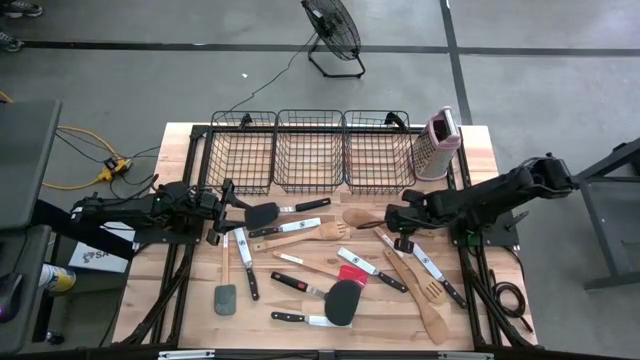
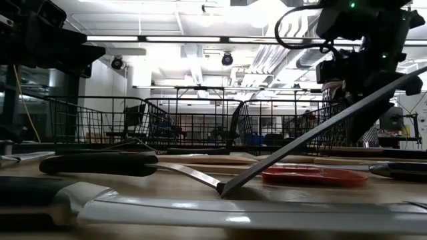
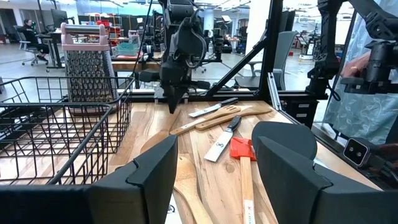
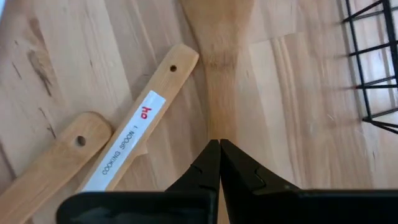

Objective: Pick & Place Kitchen Items
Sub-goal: Put the brown serving spoon into the right black wire basket

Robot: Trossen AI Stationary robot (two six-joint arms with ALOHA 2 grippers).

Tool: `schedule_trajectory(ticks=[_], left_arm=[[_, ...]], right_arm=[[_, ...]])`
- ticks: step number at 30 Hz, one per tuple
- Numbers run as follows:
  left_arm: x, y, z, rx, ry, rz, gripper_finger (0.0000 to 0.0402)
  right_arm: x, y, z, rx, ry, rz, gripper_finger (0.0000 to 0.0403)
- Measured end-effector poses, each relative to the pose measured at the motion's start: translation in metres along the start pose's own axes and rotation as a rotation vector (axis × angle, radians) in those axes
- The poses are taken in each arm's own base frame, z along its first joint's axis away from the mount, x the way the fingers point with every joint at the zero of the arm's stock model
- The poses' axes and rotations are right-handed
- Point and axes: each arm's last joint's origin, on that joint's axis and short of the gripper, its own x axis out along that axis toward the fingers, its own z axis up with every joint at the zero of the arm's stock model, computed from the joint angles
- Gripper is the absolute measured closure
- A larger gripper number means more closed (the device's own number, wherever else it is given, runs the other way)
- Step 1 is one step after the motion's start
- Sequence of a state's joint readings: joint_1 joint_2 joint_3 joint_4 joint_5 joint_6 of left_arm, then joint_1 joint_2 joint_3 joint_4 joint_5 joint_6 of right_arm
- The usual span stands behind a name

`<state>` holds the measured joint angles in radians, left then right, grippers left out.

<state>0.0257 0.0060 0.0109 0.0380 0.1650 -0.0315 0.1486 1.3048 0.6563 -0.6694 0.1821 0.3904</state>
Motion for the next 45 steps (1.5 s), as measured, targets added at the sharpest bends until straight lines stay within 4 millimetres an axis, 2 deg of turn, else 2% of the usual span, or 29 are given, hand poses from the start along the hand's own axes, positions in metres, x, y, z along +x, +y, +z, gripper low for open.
schedule_trajectory(ticks=[7, 23, 28, 36, 40, 45], left_arm=[[0.000, 0.000, 0.000, 0.000, 0.000, 0.000, 0.0190], [0.000, 0.000, 0.000, 0.000, 0.000, 0.000, 0.0190], [0.000, 0.000, 0.000, 0.000, 0.000, 0.000, 0.0190], [0.000, 0.000, 0.000, 0.000, 0.000, 0.000, 0.0190], [0.000, 0.000, 0.000, 0.000, 0.000, 0.000, 0.0190], [0.000, 0.000, 0.000, 0.000, 0.000, 0.000, 0.0190]], right_arm=[[0.008, 0.001, 0.001, -0.015, 0.025, -0.023, 0.0401], [0.009, 0.002, 0.006, 0.016, -0.032, -0.018, 0.0396], [0.010, -0.004, 0.008, 0.097, -0.025, -0.016, 0.0347], [0.012, -0.015, 0.012, 0.150, 0.038, 0.118, 0.0244], [0.014, -0.022, 0.014, 0.129, 0.030, 0.100, 0.0222], [0.014, -0.025, 0.017, 0.091, 0.003, 0.098, 0.0218]])
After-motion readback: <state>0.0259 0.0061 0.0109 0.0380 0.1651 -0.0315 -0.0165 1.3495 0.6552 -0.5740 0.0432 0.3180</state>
